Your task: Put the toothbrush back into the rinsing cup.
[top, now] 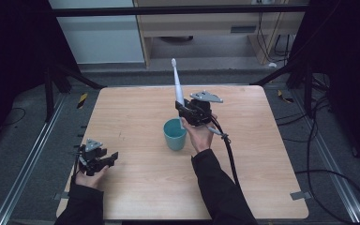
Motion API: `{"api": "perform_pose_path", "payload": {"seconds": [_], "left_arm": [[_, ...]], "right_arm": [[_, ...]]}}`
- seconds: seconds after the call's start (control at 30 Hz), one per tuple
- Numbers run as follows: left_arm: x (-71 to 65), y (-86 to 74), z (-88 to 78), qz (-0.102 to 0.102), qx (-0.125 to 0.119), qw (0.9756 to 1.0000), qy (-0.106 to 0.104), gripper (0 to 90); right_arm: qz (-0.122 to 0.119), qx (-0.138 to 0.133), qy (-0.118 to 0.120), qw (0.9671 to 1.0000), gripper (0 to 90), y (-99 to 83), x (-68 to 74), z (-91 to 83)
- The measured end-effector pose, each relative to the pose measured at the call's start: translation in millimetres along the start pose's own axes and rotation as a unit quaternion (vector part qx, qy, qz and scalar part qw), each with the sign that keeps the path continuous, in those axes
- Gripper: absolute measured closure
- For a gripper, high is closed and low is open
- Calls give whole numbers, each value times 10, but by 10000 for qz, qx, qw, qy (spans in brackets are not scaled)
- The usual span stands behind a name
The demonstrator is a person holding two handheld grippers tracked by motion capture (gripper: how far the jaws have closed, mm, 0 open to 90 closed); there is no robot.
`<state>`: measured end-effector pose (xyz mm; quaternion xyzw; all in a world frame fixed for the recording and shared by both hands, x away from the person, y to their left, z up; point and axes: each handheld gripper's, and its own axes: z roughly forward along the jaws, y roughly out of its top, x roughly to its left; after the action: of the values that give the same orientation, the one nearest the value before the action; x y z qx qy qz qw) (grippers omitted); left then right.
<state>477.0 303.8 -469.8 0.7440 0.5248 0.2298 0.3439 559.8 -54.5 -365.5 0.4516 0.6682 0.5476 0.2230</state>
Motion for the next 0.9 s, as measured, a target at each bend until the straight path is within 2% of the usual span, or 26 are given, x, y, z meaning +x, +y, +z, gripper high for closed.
{"api": "perform_pose_path", "payload": {"seconds": [0.2, 0.5, 0.9], "left_arm": [[-2, 1, 1, 9, 13, 10000, 0, 458], [-1, 0, -4, 4, -1, 10000, 4, 458], [-5, 0, 0, 21, 13, 10000, 9, 458]], "right_arm": [[68, 55, -7, 10000, 664, -53, 34, 98], [26, 155, -23, 9999, 664, -139, 116, 229], [103, 159, -195, 9996, 664, -299, 95, 282]]}}
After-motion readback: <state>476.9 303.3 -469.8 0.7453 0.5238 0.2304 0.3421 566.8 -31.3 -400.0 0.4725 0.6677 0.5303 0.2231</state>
